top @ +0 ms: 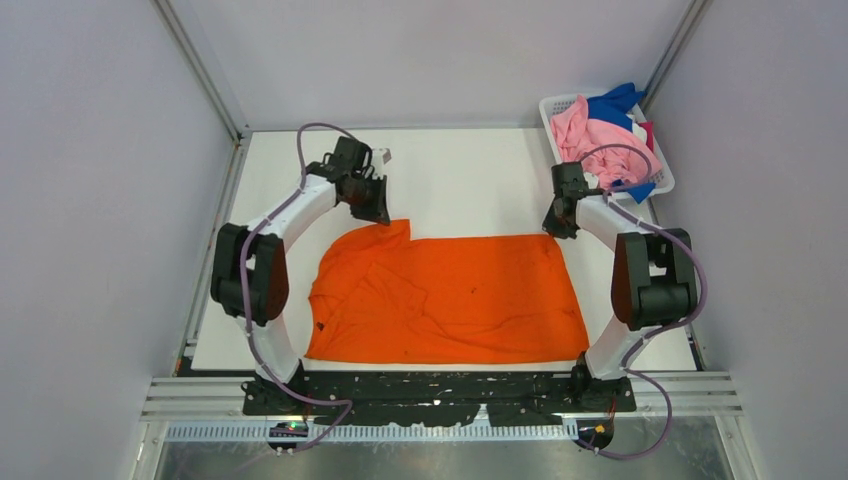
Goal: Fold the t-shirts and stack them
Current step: Fold the other side of the tshirt into a rectangle
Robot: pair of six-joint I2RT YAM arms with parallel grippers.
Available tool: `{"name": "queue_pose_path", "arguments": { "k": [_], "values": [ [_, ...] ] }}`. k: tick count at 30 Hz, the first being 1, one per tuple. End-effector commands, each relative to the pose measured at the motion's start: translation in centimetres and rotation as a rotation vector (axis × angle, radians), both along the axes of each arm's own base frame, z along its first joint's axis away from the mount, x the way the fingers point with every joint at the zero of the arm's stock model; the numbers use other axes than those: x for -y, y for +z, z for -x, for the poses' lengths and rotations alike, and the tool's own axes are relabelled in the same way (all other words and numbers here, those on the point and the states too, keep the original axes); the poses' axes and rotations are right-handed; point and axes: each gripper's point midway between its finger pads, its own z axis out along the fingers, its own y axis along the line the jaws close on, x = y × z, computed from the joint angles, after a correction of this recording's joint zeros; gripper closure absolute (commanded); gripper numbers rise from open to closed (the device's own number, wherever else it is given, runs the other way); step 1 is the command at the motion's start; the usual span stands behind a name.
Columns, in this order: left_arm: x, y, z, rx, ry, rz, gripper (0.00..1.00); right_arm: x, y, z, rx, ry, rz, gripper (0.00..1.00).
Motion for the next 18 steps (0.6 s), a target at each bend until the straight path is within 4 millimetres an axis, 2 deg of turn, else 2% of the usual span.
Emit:
{"name": "queue_pose_path", "arguments": {
  "k": [1, 11, 12, 18],
  "values": [
    [1.1, 3.1, 0.9, 0.091, -0.067, 0.064, 1.0, -0.8, 1.9, 0.2, 0.072, 0.039, -0.007, 0.95],
    [-0.5, 1.9, 5.8, 0.082, -0.049, 0.045, 1.0, -1.2, 3.5, 3.7, 0.078, 0.077, 0.001, 0.95],
    [-0.7, 1.9, 6.4, 0.081, -0.044, 0.047, 1.0, -1.1, 3.0, 4.5, 0.062, 0.079, 0.001, 0.95],
    [-1.0, 2.5, 9.5, 0.121, -0.045, 0.073, 1.0, -1.0, 4.3, 6.8, 0.085, 0.09, -0.004, 0.95]
  ]
}}
